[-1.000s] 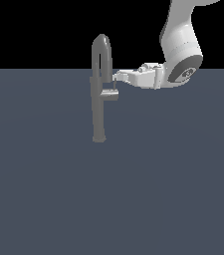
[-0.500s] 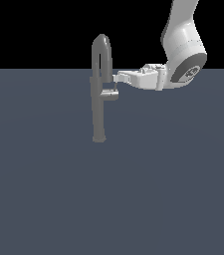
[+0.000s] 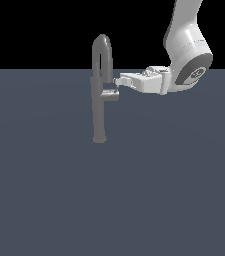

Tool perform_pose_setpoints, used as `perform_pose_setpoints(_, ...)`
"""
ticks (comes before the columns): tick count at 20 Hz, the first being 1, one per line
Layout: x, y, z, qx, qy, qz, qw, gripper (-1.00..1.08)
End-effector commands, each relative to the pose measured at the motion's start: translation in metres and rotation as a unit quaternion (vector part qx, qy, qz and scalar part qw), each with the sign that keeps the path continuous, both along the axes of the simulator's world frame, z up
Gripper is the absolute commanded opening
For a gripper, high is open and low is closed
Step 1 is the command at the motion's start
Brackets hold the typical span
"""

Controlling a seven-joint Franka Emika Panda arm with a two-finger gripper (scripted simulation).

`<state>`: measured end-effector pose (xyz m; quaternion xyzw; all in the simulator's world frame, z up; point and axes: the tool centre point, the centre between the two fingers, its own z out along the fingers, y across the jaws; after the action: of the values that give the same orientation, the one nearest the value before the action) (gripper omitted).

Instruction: Turn on the faucet by rotating a designated handle.

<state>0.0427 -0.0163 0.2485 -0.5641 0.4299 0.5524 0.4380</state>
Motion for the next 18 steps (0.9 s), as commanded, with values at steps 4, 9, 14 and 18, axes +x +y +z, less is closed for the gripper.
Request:
perform_pose_setpoints(4, -0.016, -0.005, -0.028, 0.0, 0.008, 0.0, 1.0, -1.0)
perform_pose_setpoints(9, -0.013, -0.004, -0.03, 0.0, -0.001, 0.001, 1.0, -1.0)
perform_pose_setpoints(14, -0.021, -0.006, -0.068, 0.001, 0.01, 0.001, 1.0, -1.0)
perform_pose_setpoints(18, -0.012, -0.003, -0.051, 0.002, -0.006, 0.003, 1.0, -1.0)
